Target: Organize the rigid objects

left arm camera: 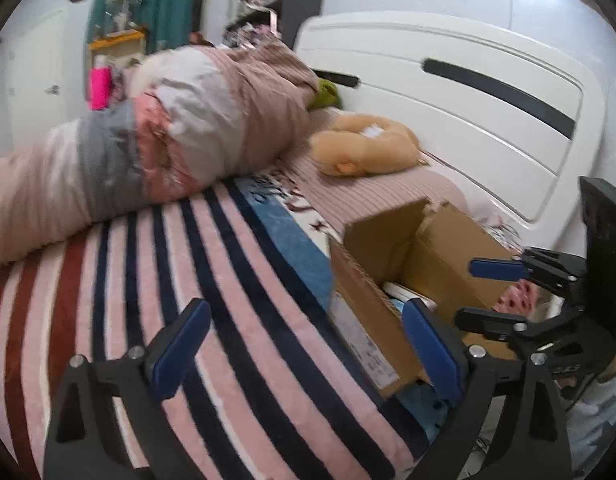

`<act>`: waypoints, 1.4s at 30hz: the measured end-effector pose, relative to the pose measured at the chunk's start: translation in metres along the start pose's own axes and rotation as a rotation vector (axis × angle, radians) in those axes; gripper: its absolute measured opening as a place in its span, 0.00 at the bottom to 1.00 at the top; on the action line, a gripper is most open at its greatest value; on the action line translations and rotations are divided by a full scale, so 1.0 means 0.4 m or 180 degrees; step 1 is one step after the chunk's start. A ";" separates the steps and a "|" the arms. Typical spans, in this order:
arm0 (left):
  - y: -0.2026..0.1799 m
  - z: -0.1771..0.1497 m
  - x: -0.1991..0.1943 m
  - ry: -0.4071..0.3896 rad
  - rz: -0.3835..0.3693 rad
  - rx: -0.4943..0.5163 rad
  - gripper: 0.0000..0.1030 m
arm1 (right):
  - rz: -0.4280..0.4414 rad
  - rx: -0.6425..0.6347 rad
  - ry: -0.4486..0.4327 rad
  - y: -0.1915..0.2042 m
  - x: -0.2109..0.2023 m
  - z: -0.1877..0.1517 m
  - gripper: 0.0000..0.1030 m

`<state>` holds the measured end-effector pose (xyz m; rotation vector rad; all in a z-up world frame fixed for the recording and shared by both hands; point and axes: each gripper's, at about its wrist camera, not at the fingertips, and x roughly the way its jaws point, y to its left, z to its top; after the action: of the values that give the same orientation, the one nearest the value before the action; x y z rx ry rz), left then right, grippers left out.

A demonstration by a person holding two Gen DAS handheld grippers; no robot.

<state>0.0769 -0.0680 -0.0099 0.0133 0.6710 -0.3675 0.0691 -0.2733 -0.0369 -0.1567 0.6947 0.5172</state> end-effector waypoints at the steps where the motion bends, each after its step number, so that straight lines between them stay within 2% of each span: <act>1: 0.002 -0.003 -0.012 -0.0075 0.0110 -0.0028 0.93 | 0.0023 0.0005 -0.0057 -0.003 -0.003 0.010 0.67; 2: 0.008 -0.002 -0.019 -0.0113 0.0180 -0.0053 0.93 | 0.0055 0.0007 -0.0164 -0.005 -0.016 0.015 0.72; 4: 0.019 -0.008 -0.040 -0.0208 0.0348 -0.0144 0.93 | 0.0093 -0.0012 -0.0414 -0.009 -0.042 0.030 0.89; 6: 0.030 -0.020 -0.069 -0.0378 0.0598 -0.0263 1.00 | 0.0163 -0.0076 -0.0644 -0.007 -0.067 0.040 0.96; 7: 0.035 -0.028 -0.086 -0.0462 0.0734 -0.0330 1.00 | 0.0214 -0.0120 -0.0761 -0.004 -0.078 0.044 1.00; 9: 0.046 -0.037 -0.107 -0.0508 0.0866 -0.0421 1.00 | 0.0320 -0.0220 -0.1004 -0.001 -0.103 0.049 1.00; 12: 0.067 -0.051 -0.134 -0.0539 0.0969 -0.0561 1.00 | 0.0428 -0.0360 -0.1134 0.008 -0.111 0.058 1.00; 17: 0.087 -0.067 -0.151 -0.0528 0.1149 -0.0656 1.00 | 0.0538 -0.0449 -0.1085 0.011 -0.077 0.048 1.00; 20: 0.088 -0.074 -0.153 -0.0522 0.1201 -0.0666 1.00 | 0.0513 -0.0473 -0.1036 0.016 -0.055 0.031 1.00; 26: 0.090 -0.078 -0.147 -0.0504 0.1236 -0.0672 1.00 | 0.0486 -0.0441 -0.1001 0.018 -0.036 0.016 1.00; 42: 0.078 -0.079 -0.158 -0.0522 0.1301 -0.0667 1.00 | 0.0499 -0.0352 -0.1116 0.011 -0.057 0.025 1.00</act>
<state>0.0225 -0.0138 0.0005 -0.0776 0.5256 0.0954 0.0578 -0.2755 -0.0143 -0.1116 0.3371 0.7136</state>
